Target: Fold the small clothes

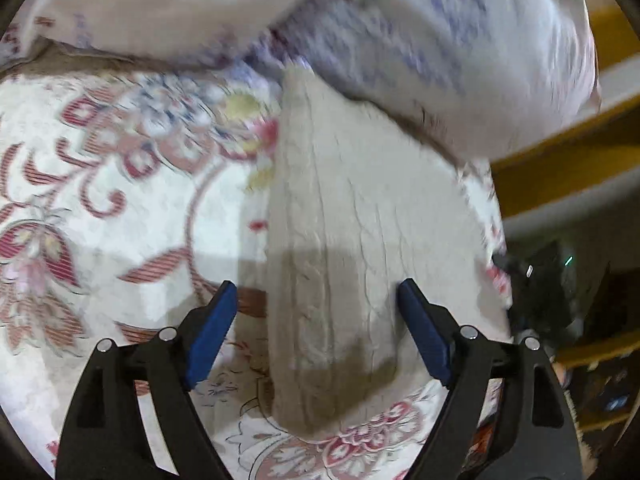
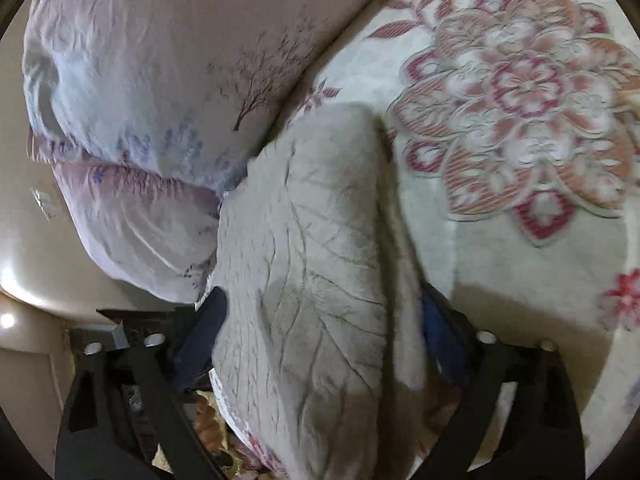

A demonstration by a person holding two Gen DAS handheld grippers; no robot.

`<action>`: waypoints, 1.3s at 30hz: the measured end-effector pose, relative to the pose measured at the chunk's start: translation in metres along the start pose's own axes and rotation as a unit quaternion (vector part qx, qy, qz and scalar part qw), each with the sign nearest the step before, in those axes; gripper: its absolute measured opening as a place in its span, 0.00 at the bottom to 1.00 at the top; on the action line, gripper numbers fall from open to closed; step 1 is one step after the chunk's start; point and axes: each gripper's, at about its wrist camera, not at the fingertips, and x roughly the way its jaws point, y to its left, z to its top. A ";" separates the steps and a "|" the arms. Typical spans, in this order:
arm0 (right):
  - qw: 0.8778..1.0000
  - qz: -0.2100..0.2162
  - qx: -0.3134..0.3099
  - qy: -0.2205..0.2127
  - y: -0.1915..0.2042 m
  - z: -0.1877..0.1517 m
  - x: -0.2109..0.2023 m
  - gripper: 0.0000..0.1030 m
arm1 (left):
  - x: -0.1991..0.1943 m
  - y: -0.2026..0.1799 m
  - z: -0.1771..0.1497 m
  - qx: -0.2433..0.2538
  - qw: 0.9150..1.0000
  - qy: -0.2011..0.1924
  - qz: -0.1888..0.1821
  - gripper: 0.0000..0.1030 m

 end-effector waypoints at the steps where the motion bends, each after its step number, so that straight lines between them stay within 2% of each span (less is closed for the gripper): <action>1: 1.000 -0.009 -0.009 0.003 0.004 -0.002 0.005 0.48 | 0.007 -0.004 -0.002 0.005 1.000 -0.001 -0.003 0.80; 2: 1.000 -0.021 -0.014 0.005 0.006 -0.005 0.008 0.44 | 0.014 -0.010 -0.001 0.007 1.000 -0.002 -0.010 0.79; 3: 1.000 -0.019 -0.019 -0.001 0.009 -0.007 0.007 0.36 | 0.020 -0.012 -0.001 0.004 1.000 -0.002 -0.019 0.67; 5: 0.999 -0.023 -0.046 -0.014 0.022 -0.014 0.001 0.32 | 0.026 -0.018 0.004 -0.007 0.999 -0.009 -0.030 0.53; 6: 0.997 -0.025 -0.068 -0.020 0.034 -0.019 -0.002 0.30 | 0.023 -0.013 0.004 -0.004 0.999 -0.011 -0.045 0.41; 8: 0.994 -0.020 -0.108 -0.023 0.056 -0.031 -0.005 0.29 | 0.006 -0.008 0.004 0.007 0.997 -0.018 -0.076 0.38; 10: 0.987 -0.018 -0.159 -0.017 0.080 -0.048 -0.002 0.28 | -0.028 -0.006 -0.006 0.037 0.993 -0.050 -0.098 0.38; 11: 0.985 -0.020 -0.172 -0.015 0.085 -0.052 0.001 0.28 | -0.043 -0.002 -0.013 0.050 0.992 -0.067 -0.091 0.39; 12: 0.982 -0.032 -0.188 -0.010 0.089 -0.058 0.009 0.28 | -0.050 0.011 -0.013 0.057 0.994 -0.072 -0.065 0.43; 13: 0.979 -0.062 -0.197 -0.007 0.090 -0.060 0.019 0.31 | -0.050 0.014 -0.015 0.067 0.995 -0.075 -0.019 0.50; 14: 0.971 -0.121 -0.205 -0.014 0.089 -0.062 0.026 0.35 | -0.048 0.016 -0.017 0.081 0.992 -0.078 0.060 0.52; 15: 0.949 -0.220 -0.220 -0.043 0.091 -0.064 0.032 0.35 | -0.050 0.018 -0.020 0.085 0.988 -0.081 0.102 0.51; 16: 0.933 -0.269 -0.225 -0.077 0.095 -0.067 0.028 0.35 | -0.052 0.022 -0.026 0.085 0.984 -0.084 0.135 0.57; 17: 0.938 -0.249 -0.219 -0.097 0.098 -0.071 0.019 0.35 | -0.059 0.026 -0.030 0.082 0.984 -0.088 0.128 0.59; 18: 0.954 -0.182 -0.205 -0.122 0.103 -0.080 0.000 0.35 | -0.069 0.028 -0.039 0.075 0.983 -0.102 0.132 0.64; 19: 0.961 -0.136 -0.202 -0.132 0.109 -0.088 -0.011 0.45 | -0.079 0.033 -0.048 0.075 0.980 -0.113 0.147 0.73; 21: 0.965 -0.067 -0.228 -0.112 0.125 -0.112 -0.014 0.66 | -0.085 0.031 -0.061 0.073 0.976 -0.125 0.160 0.78; 22: 0.964 -0.054 -0.246 -0.082 0.130 -0.125 -0.003 0.67 | -0.086 0.030 -0.067 0.070 0.977 -0.125 0.157 0.80; 23: 0.964 -0.058 -0.257 -0.041 0.132 -0.135 0.015 0.67 | -0.101 0.053 -0.082 0.069 0.978 -0.124 0.154 0.83; 24: 0.961 -0.084 -0.262 -0.018 0.129 -0.140 0.030 0.67 | -0.110 0.064 -0.091 0.066 0.978 -0.119 0.159 0.91; 25: 0.955 -0.142 -0.260 -0.005 0.124 -0.143 0.049 0.63 | -0.112 0.069 -0.099 0.068 0.975 -0.118 0.175 0.98; 26: 0.950 -0.185 -0.251 -0.010 0.115 -0.141 0.059 0.64 | -0.115 0.072 -0.104 0.073 0.973 -0.118 0.184 0.98; 28: 0.953 -0.195 -0.225 -0.056 0.110 -0.140 0.050 0.64 | -0.116 0.078 -0.117 0.089 0.971 -0.103 0.197 0.98; 29: 0.944 -0.221 -0.230 -0.084 0.120 -0.148 0.041 0.66 | -0.111 0.076 -0.120 0.096 0.970 -0.096 0.202 0.98; 30: 0.932 -0.246 -0.245 -0.107 0.126 -0.157 0.032 0.82 | -0.107 0.076 -0.126 0.106 0.968 -0.088 0.209 0.98; 31: 0.918 -0.265 -0.263 -0.133 0.132 -0.171 0.023 0.92 | -0.103 0.075 -0.130 0.114 0.967 -0.082 0.214 0.98; 32: 0.911 -0.270 -0.273 -0.151 0.130 -0.183 0.014 0.99 | -0.098 0.075 -0.135 0.121 0.966 -0.075 0.218 0.98; 33: 0.903 -0.276 -0.283 -0.169 0.129 -0.201 0.006 0.99 | -0.095 0.076 -0.139 0.123 0.965 -0.069 0.222 0.98; 35: 0.902 -0.290 -0.279 -0.158 0.118 -0.222 0.011 0.99 | -0.085 0.078 -0.143 0.121 0.964 -0.054 0.229 0.98; 37: 0.907 -0.303 -0.263 -0.130 0.099 -0.228 0.021 0.99 | -0.075 0.080 -0.148 0.119 0.965 -0.037 0.230 0.98; 39: 0.912 -0.319 -0.240 -0.096 0.085 -0.234 0.043 0.99 | -0.072 0.080 -0.153 0.131 0.961 -0.042 0.241 0.98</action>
